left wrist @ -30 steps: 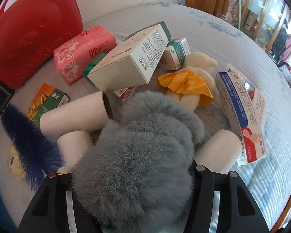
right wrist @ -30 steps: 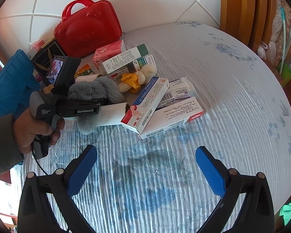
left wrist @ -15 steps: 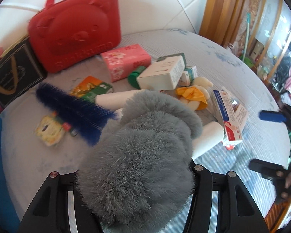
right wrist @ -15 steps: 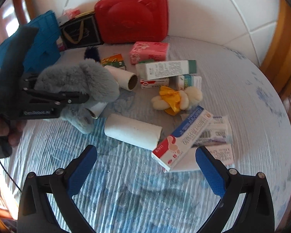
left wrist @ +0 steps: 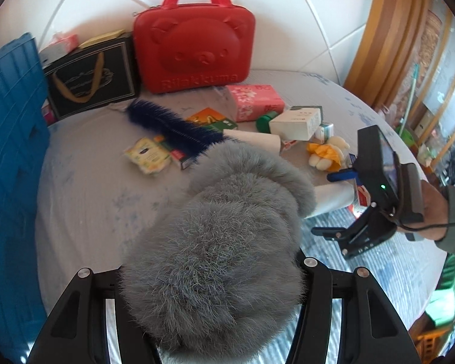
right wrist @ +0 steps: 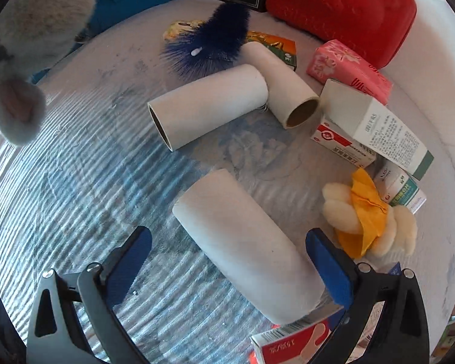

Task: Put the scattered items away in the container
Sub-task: 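Grasp the grey fluffy plush with the left tool while the right tool grasps a white paper roll, then lift the grey plush and paper roll and carry both over the blue crate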

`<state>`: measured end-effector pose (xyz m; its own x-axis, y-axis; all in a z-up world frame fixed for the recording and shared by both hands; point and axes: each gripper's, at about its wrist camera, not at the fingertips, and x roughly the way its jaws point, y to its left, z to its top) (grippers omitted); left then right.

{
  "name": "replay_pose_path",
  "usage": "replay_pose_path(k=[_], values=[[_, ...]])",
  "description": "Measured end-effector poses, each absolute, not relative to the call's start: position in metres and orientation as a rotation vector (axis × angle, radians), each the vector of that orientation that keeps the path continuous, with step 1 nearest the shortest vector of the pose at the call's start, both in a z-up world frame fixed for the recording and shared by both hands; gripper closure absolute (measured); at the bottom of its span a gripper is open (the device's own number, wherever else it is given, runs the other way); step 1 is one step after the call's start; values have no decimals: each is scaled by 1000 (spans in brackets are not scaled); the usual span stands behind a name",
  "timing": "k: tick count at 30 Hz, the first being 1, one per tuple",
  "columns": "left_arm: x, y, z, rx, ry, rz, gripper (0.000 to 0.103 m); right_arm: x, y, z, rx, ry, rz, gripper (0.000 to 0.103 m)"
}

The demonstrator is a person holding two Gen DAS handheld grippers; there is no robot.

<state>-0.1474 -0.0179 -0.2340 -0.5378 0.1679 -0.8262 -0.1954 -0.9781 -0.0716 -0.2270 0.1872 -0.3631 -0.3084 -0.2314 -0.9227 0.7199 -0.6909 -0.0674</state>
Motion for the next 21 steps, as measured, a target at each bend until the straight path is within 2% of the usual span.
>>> replay_pose_path(k=[1,2,3,4,5,8,15,21], values=[[-143,-21,-234,-1387,35,2594,47,-230,187,-366,1333,636,-2036,0],[-140,-24,-234,-1390,28,2601,47,-232,188,-368,1343,621,-2033,5],[-138,-25,-234,-1392,23,2608,47,-234,188,-370,1353,602,-2027,12],[-136,-27,-234,-1395,18,2614,47,-235,188,-372,1361,594,-2025,29],[-134,-29,-234,-1396,13,2620,47,-235,188,-371,1352,589,-2029,36],[-132,-32,-233,-1395,-6,2635,47,-231,185,-369,1353,590,-2028,47],[-128,-33,-221,-1357,-22,2653,47,-212,184,-353,1361,492,-2066,52],[-120,-30,-201,-1308,-36,2661,47,-195,188,-298,1318,344,-2169,54]])
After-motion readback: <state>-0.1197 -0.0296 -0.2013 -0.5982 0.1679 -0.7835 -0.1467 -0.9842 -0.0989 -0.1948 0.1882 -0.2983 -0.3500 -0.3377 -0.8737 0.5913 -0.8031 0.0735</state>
